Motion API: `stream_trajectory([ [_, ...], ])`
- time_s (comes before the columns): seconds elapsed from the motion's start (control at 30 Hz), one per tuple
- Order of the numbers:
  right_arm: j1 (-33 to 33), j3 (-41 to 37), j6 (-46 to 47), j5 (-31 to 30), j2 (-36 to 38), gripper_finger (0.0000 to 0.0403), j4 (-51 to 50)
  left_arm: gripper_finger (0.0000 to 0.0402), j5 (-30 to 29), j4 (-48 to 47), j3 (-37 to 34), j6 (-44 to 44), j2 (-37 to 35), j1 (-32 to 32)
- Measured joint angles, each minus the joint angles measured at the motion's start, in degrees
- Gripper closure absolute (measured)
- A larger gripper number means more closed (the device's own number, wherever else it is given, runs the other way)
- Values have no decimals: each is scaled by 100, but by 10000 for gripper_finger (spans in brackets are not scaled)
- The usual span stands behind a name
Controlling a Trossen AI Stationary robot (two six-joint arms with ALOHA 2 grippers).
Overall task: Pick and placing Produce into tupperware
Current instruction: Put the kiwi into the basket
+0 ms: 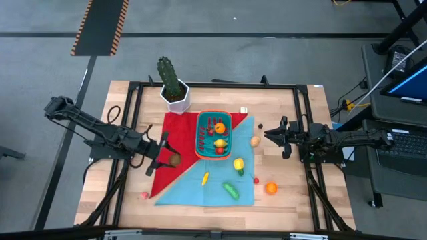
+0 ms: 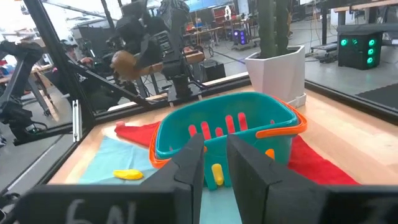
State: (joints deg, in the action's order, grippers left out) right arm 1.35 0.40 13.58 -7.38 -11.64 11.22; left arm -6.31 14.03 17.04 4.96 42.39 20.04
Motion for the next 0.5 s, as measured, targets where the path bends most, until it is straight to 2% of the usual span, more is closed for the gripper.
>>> stream_trajectory([
  [0.23,0,0,-70,-41,0,330,4,176,-918,151,0,-683,121,-276],
  [0.5,-1,0,-74,-57,2,330,11,178,-978,1032,2,-773,997,-1006],
])
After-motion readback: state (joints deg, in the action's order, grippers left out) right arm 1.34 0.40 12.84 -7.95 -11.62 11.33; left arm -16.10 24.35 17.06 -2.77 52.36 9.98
